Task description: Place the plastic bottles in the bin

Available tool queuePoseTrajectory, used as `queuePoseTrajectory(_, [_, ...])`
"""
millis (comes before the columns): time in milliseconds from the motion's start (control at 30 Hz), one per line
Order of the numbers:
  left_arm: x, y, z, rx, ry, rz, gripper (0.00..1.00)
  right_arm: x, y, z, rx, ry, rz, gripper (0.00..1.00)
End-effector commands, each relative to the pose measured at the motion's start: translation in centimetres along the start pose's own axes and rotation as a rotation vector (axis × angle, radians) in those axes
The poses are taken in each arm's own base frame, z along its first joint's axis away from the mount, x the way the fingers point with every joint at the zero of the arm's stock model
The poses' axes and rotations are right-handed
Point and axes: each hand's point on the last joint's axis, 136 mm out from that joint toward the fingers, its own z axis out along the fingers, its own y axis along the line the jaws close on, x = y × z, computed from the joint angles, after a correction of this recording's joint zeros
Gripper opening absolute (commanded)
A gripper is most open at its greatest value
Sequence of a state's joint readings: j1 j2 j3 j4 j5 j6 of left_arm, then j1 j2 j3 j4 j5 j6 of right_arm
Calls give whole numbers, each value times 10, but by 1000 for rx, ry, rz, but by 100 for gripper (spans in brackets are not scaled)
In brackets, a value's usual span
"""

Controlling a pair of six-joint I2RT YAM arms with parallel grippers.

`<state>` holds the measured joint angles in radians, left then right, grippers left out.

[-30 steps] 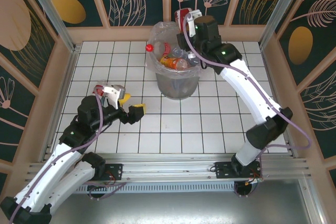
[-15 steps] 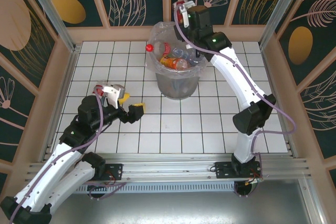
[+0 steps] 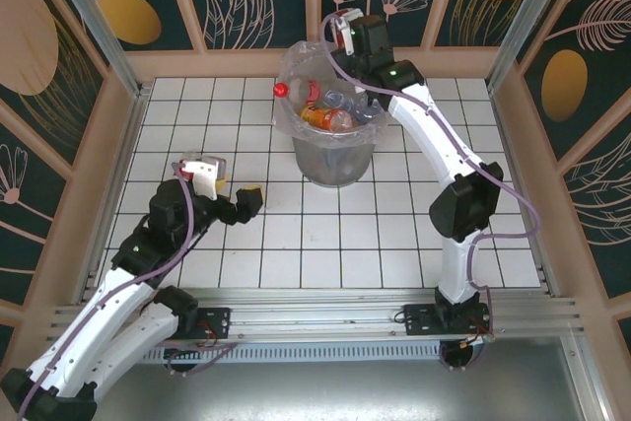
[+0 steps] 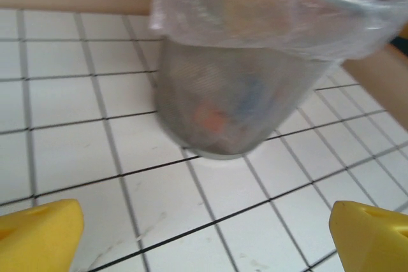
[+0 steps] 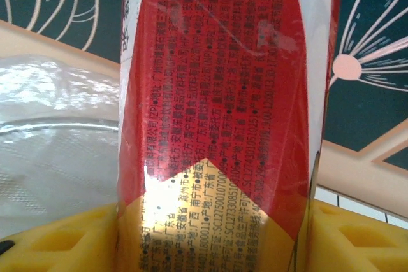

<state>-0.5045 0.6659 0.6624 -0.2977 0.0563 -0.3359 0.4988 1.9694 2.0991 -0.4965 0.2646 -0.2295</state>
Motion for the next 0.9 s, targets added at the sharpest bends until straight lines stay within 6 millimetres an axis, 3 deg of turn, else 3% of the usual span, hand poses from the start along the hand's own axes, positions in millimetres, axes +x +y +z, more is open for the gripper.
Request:
queuePoseTrajectory(0, [-3, 38, -2, -245, 36, -61, 99, -14, 1, -16, -35, -68, 3, 69])
queuePoseTrajectory(100, [7, 62, 0, -398, 107, -65, 98, -14, 5, -27, -77, -88, 19, 77])
queuePoseTrajectory(367, [9, 93, 1, -568, 174, -82, 99, -24, 7, -71, -153, -156, 66, 88])
queuePoseTrajectory(667, [26, 144, 10, -716, 311, -183, 99, -23, 13, -154, -305, -252, 140, 90])
queuePoseTrajectory(867, [35, 166, 14, -781, 398, -190, 99, 2, 26, -207, -450, -303, 225, 90])
